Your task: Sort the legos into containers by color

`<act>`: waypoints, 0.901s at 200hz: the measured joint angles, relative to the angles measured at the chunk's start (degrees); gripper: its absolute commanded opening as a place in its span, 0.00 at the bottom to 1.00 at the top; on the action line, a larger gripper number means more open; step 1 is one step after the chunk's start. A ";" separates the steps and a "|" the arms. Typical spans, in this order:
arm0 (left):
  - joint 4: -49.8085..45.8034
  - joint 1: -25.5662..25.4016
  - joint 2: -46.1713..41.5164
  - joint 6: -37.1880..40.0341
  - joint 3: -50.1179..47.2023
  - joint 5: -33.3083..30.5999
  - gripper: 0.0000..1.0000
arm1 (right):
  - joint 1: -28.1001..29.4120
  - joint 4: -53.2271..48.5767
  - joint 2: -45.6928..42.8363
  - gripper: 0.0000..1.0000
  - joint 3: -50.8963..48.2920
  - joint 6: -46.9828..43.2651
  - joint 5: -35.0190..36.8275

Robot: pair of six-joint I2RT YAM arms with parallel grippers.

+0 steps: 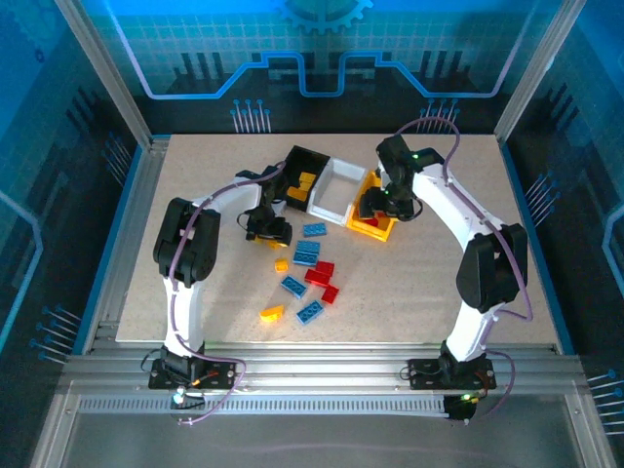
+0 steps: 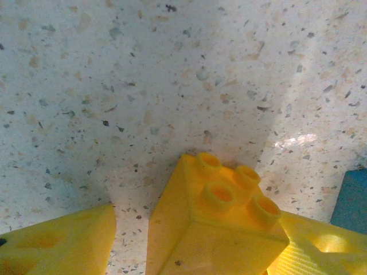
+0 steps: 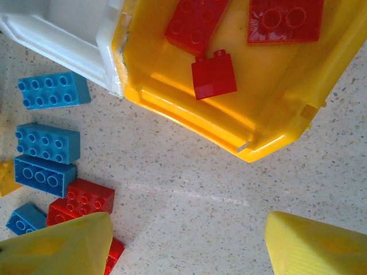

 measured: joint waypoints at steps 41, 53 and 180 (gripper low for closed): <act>0.02 0.00 0.00 0.07 0.07 0.00 0.47 | 0.66 0.00 -1.01 0.71 -0.17 0.48 0.15; 0.04 0.00 0.00 -0.02 0.07 0.00 0.43 | 0.68 0.00 -1.05 0.71 -0.17 0.50 0.17; -2.27 4.44 -8.79 -5.81 4.17 5.35 0.34 | 3.52 0.15 -3.56 0.71 -3.45 2.38 -0.81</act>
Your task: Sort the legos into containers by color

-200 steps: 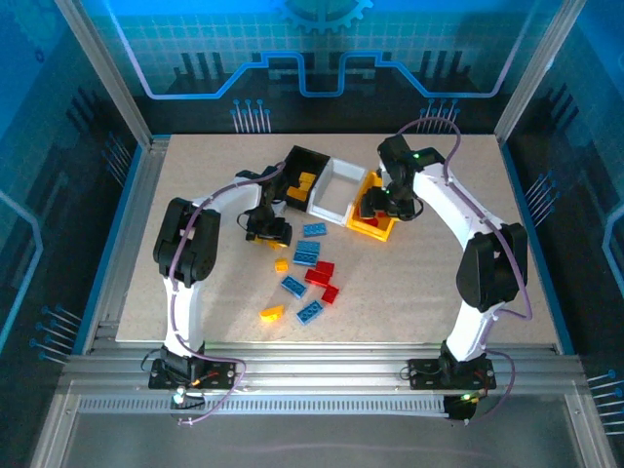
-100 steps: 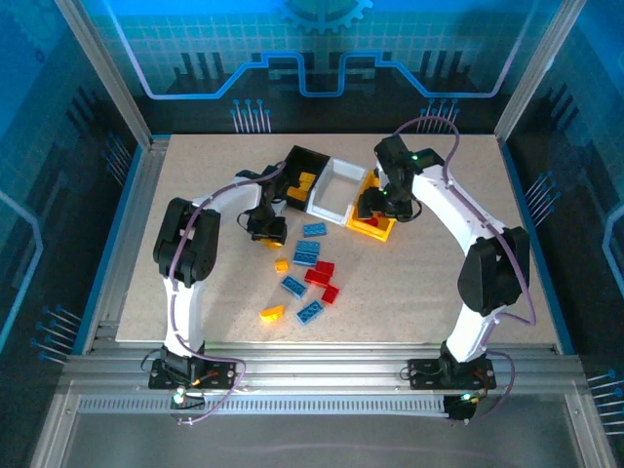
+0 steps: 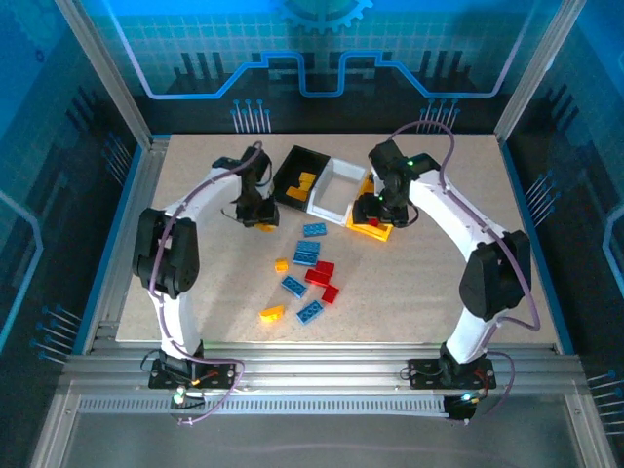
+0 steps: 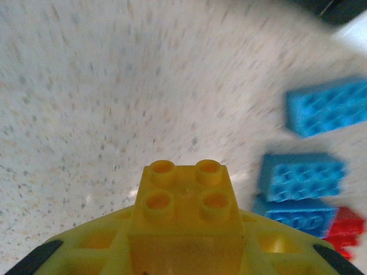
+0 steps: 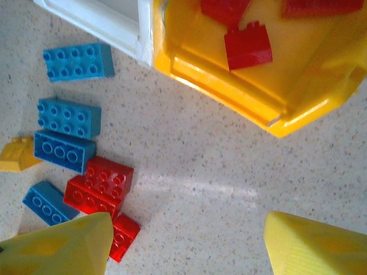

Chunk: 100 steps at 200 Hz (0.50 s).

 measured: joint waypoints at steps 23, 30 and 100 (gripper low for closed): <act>0.04 1.25 1.25 -2.91 8.70 2.97 0.34 | 0.28 0.09 -1.75 0.71 -2.78 1.09 -0.59; 0.17 1.38 2.25 -3.82 11.85 3.82 0.34 | 0.39 0.09 -2.10 0.71 -3.45 1.38 -0.76; 0.46 1.20 22.32 -12.28 36.11 8.81 0.36 | 1.64 -0.17 -5.31 0.71 -6.69 2.25 -1.57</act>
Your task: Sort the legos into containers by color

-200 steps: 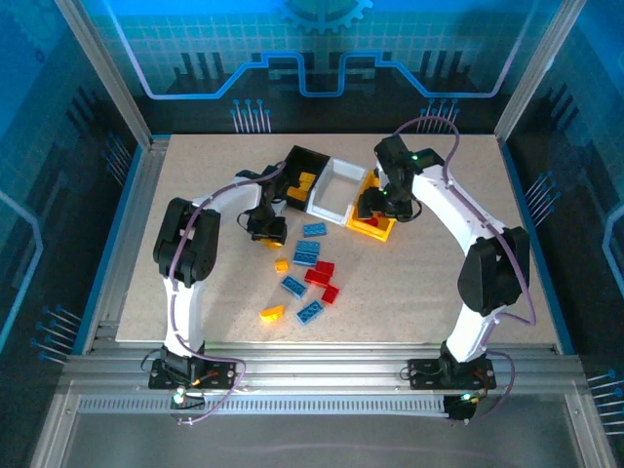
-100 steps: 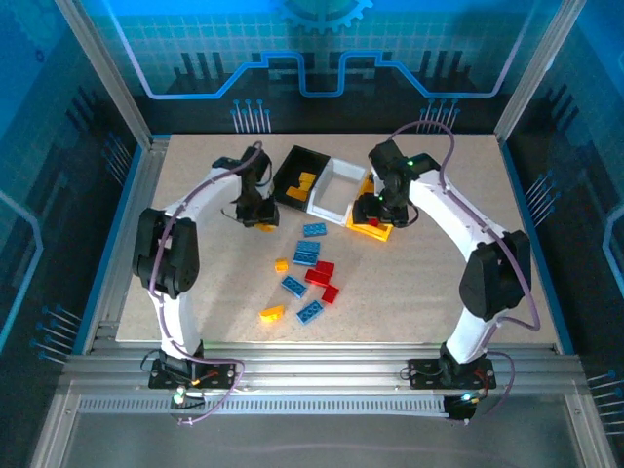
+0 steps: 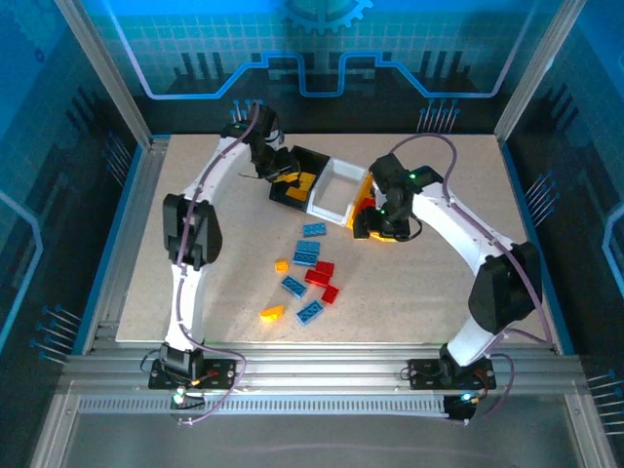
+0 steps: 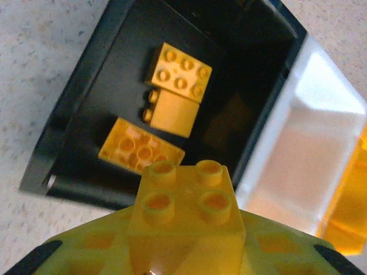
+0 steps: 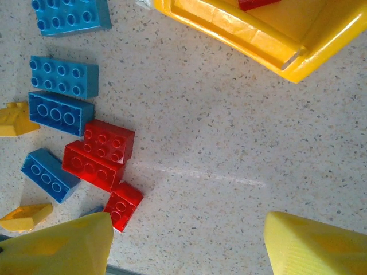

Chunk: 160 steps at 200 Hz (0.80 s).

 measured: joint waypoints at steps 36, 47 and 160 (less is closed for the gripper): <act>-0.68 0.00 5.16 -1.97 5.33 0.55 0.47 | 0.00 -0.07 -1.42 0.71 -1.57 0.00 -0.02; -0.76 0.00 5.46 -2.64 5.95 0.59 0.52 | 0.02 -0.04 -1.57 0.71 -2.16 0.00 -0.04; -1.40 -0.35 -6.95 -0.81 -7.30 0.07 0.64 | 5.40 0.44 -2.69 0.72 -4.04 0.46 0.46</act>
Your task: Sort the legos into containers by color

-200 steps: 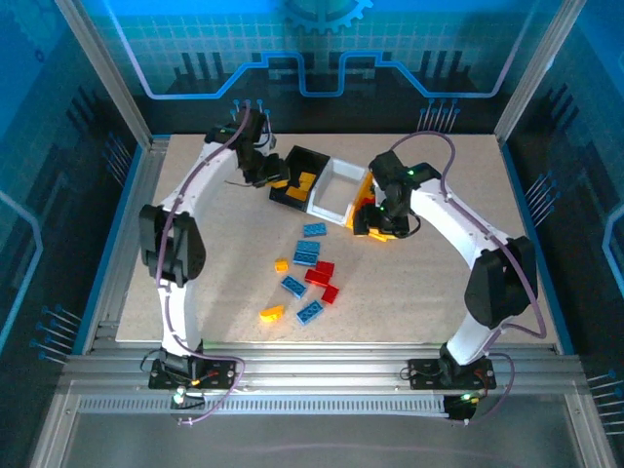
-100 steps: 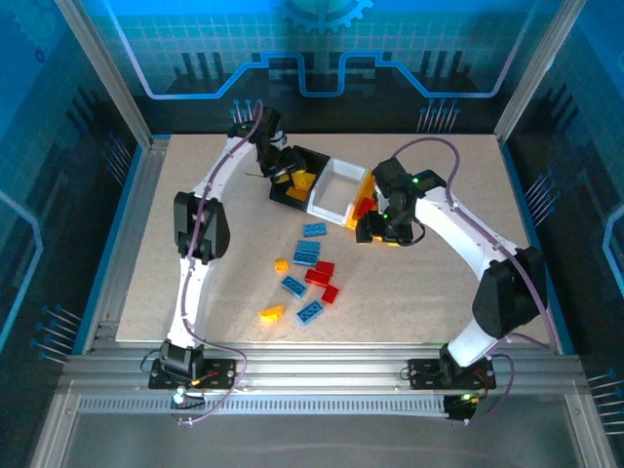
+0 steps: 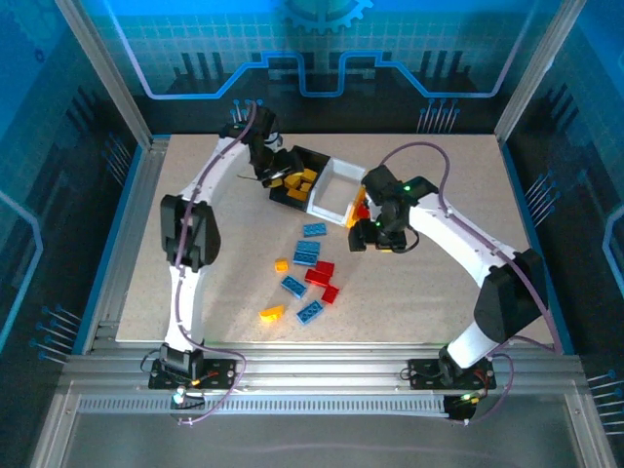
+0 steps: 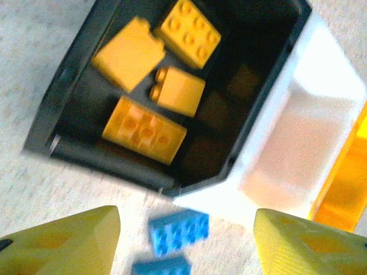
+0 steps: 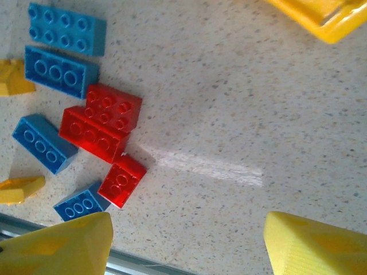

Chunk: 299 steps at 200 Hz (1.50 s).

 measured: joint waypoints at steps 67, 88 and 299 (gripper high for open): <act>2.05 -2.45 -34.38 3.85 -41.92 -3.80 0.66 | 11.17 2.62 5.46 0.74 -0.17 -0.74 -0.17; 3.32 -2.40 -40.72 2.75 -53.13 -3.45 0.66 | 15.13 2.75 8.46 0.75 -0.22 -1.11 0.59; 5.95 -2.38 -48.57 1.42 -63.95 -2.97 0.66 | 20.09 4.17 20.83 0.75 1.66 6.05 3.19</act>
